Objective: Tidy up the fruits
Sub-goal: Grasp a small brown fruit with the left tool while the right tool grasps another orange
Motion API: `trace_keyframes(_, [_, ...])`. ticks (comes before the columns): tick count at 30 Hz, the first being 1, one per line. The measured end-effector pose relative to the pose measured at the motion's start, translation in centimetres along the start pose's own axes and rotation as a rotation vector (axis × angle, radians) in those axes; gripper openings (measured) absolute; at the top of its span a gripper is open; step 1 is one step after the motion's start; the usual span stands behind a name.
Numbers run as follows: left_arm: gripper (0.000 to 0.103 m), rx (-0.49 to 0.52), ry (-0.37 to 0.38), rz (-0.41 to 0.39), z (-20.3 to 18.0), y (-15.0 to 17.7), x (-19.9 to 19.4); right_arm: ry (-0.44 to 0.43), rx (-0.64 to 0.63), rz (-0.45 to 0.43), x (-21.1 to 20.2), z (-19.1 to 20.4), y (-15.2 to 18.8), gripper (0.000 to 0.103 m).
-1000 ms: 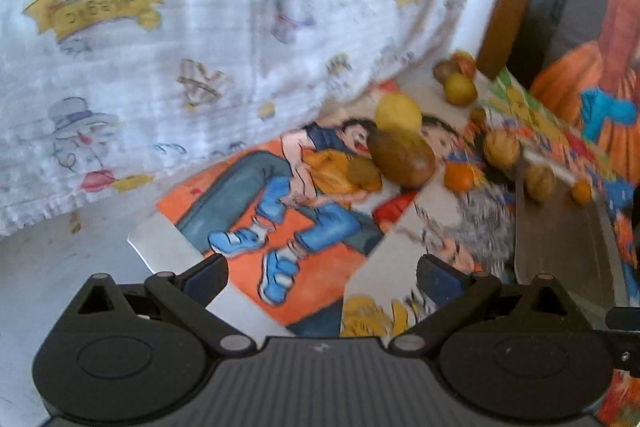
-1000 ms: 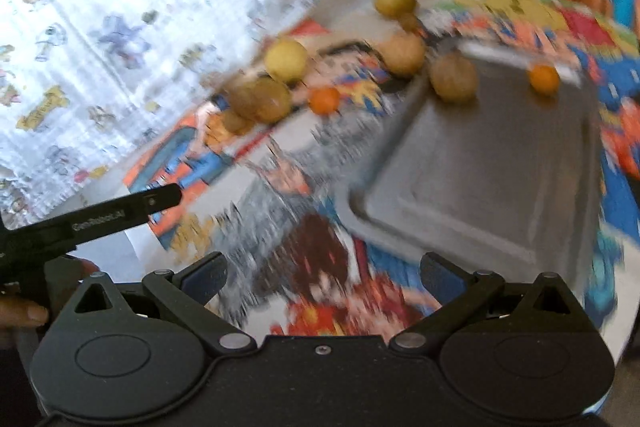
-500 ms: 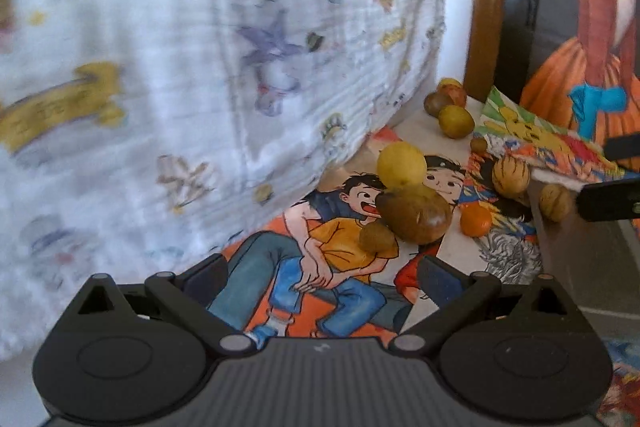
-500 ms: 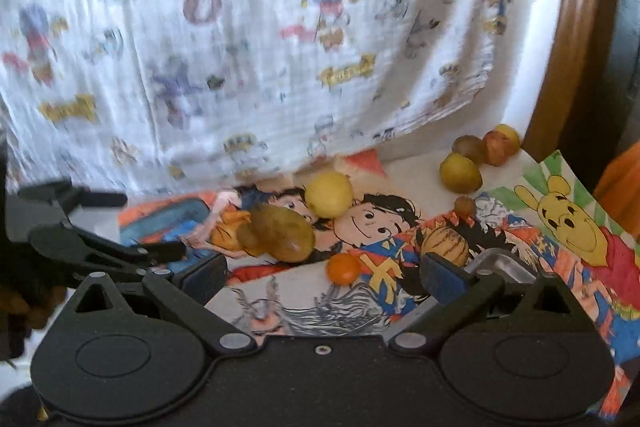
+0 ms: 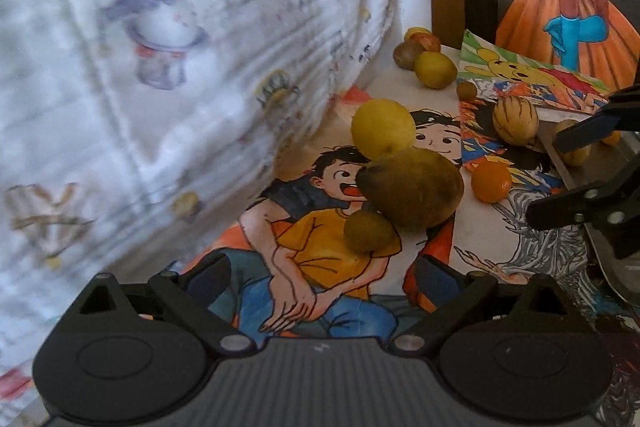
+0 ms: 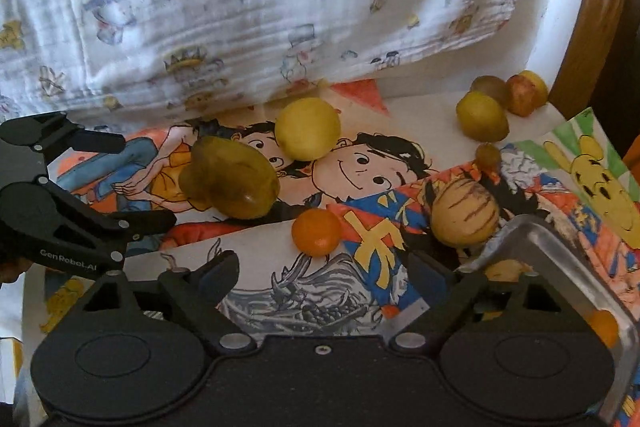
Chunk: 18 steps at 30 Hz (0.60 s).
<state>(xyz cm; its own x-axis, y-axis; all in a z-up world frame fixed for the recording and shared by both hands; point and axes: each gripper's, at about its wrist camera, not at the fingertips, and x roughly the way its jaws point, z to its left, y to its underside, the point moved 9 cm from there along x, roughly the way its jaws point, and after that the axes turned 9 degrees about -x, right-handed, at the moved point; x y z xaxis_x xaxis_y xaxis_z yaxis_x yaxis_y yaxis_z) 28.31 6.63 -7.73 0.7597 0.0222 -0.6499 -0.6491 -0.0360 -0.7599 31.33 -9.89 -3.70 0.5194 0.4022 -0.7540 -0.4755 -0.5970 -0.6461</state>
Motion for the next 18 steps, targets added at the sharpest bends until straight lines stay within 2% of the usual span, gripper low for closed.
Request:
trace_keyframes(3, [0.094,0.015,0.014,0.011,-0.1,0.0,0.9,-0.010,0.018,-0.003,1.2,-0.3,0.0,0.082])
trace_keyframes(5, [0.094,0.007,0.025,0.008,-0.1,-0.2,1.4,-0.013,0.025,-0.002,1.9,-0.4,0.0,0.075])
trace_keyframes(7, [0.093,-0.006,0.029,0.009,0.0,-0.4,1.7,-0.013,0.033,-0.003,2.4,-0.6,0.0,0.061])
trace_keyframes(9, [0.088,-0.013,0.033,0.006,0.1,-0.6,2.0,-0.014,0.044,-0.005,2.9,-0.7,-0.1,0.056])
trace_keyframes(18, [0.070,-0.010,0.058,-0.007,-0.4,-1.1,2.3,-0.031,0.081,-0.029,3.6,-0.7,-0.4,0.046])
